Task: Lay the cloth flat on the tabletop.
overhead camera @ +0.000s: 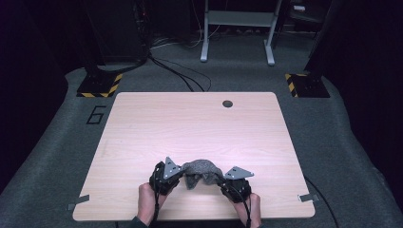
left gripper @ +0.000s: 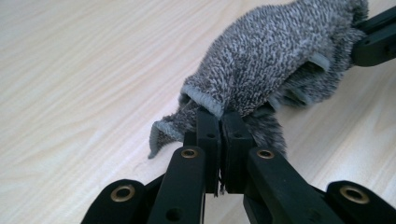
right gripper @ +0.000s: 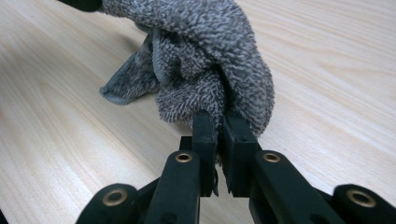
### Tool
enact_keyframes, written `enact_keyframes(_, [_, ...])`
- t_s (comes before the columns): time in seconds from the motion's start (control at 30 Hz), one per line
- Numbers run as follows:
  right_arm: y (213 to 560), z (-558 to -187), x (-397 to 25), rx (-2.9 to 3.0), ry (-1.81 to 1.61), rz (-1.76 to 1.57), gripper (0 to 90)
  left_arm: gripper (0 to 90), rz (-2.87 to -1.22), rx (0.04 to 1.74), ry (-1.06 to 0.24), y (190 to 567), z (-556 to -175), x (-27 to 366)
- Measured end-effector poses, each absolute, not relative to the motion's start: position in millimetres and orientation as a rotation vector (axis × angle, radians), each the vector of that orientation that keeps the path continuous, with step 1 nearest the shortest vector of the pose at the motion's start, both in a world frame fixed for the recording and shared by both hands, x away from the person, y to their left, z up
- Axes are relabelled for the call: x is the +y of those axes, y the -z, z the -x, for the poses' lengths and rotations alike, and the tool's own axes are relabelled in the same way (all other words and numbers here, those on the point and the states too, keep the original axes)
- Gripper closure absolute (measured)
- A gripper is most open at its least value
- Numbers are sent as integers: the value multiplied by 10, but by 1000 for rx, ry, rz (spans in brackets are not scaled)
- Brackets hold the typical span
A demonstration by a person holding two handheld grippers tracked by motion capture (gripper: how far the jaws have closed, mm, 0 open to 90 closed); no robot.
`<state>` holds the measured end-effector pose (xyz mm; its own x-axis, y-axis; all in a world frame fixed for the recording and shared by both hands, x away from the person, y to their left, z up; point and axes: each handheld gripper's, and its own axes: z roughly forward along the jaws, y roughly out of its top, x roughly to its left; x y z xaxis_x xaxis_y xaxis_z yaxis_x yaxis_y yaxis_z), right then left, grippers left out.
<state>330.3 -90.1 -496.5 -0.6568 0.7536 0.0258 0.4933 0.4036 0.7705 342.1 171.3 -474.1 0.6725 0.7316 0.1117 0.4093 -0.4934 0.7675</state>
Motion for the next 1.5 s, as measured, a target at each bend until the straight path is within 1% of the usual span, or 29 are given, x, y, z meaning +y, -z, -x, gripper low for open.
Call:
enact_keyframes(0.43, [4875,-3317,-1064,2313,-1123,-1110,846,879,-2107,898,-619,4527,-3542,1835])
enact_keyframes(0.63, [4834,-3346,-1168,2295,-1131,-1146,850,879,-2110,919,-616,4446,-3601,1894])
enact_keyframes(0.73, [4824,-3371,-1219,2288,-1129,-1141,851,879,-2109,924,-625,4428,-3635,1918])
enact_keyframes(0.87, [4822,-3438,-1305,2284,-1145,-1178,851,879,-2125,949,-604,4454,-3727,1927])
enact_keyframes(0.93, [4855,-3513,-1306,2302,-1119,-1208,846,877,-2164,971,-579,4527,-3843,1916])
enact_keyframes(1.0, [4870,-3544,-1299,2314,-1104,-1199,840,869,-2174,981,-575,4559,-3880,1907])
enact_keyframes(1.03, [4891,-3599,-1265,2321,-1051,-1219,776,816,-2175,1016,-578,4614,-3935,1899])
enact_keyframes(1.07, [4889,-3618,-1261,2325,-1045,-1211,765,773,-2175,1016,-578,4614,-3935,1899])
enact_keyframes(1.1, [4879,-3630,-1261,2323,-1053,-1218,732,720,-2174,1042,-552,4639,-3965,1926])
enact_keyframes(1.13, [4867,-3635,-1266,2322,-1058,-1222,694,640,-2172,1057,-546,4640,-3964,1943])
enact_keyframes(1.17, [4844,-3633,-1274,2316,-1066,-1229,680,558,-2163,1069,-548,4643,-3956,1955])
enact_keyframes(1.23, [4787,-3609,-1296,2310,-1094,-1234,631,481,-2154,1078,-551,4637,-3921,1989])
enact_keyframes(1.27, [4787,-3609,-1296,2310,-1094,-1234,631,435,-2154,1078,-551,4637,-3921,1989])
enact_keyframes(1.3, [4755,-3596,-1306,2303,-1101,-1231,607,435,-2151,1082,-551,4633,-3898,2006])
enact_keyframes(1.33, [4676,-3558,-1318,2293,-1126,-1229,568,381,-2150,1084,-548,4633,-3877,2013])
enact_keyframes(1.37, [4676,-3558,-1318,2293,-1126,-1229,568,381,-2150,1086,-540,4633,-3860,2014])
enact_keyframes(1.4, [4647,-3544,-1318,2292,-1135,-1230,546,362,-2153,1079,-540,4640,-3832,2008])
enact_keyframes(1.43, [4555,-3506,-1302,2284,-1155,-1214,527,334,-2159,1074,-532,4659,-3785,1982])
enact_keyframes(1.5, [4484,-3474,-1272,2282,-1177,-1195,507,323,-2173,1063,-518,4669,-3763,1969])
